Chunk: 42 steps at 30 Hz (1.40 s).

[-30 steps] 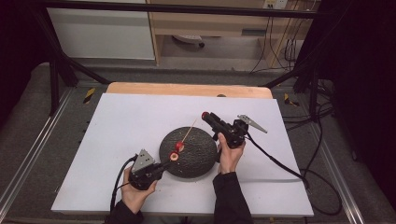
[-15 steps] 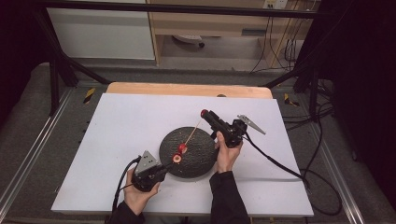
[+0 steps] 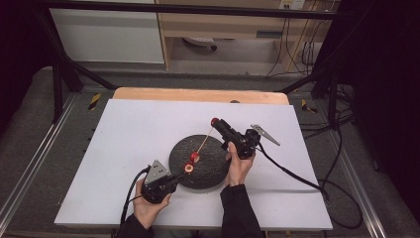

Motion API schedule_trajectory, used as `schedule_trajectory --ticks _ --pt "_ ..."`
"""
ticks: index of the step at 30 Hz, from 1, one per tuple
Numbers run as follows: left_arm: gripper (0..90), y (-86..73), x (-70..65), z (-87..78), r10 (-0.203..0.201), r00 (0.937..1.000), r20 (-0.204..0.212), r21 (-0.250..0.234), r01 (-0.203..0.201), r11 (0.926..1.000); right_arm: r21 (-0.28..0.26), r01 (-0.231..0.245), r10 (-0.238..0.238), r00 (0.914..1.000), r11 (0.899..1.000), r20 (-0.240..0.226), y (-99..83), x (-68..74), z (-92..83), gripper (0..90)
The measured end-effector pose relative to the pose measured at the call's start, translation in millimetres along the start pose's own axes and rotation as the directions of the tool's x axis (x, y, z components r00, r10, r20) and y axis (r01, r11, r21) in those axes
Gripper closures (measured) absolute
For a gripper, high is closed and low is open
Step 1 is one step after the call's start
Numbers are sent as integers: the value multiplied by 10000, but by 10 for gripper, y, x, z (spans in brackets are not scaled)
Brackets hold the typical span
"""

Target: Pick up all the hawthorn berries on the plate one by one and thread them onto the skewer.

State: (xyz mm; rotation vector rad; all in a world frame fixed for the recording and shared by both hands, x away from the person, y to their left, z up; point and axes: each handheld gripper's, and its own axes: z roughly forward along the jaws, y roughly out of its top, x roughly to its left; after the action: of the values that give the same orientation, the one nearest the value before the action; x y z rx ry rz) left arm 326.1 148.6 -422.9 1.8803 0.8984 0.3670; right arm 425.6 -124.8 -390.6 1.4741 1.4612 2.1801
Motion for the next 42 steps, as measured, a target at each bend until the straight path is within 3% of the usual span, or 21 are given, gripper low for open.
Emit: schedule_trajectory --ticks 23,42 --pt "883 119 -168 121 -453 9988 -178 -569 442 9974 -94 -265 262 9994 9996 -216 -28 44 -45 637" --pt "883 285 -138 245 -709 9970 -301 -790 683 9945 301 -284 292 9992 9991 -258 -141 40 -43 638"
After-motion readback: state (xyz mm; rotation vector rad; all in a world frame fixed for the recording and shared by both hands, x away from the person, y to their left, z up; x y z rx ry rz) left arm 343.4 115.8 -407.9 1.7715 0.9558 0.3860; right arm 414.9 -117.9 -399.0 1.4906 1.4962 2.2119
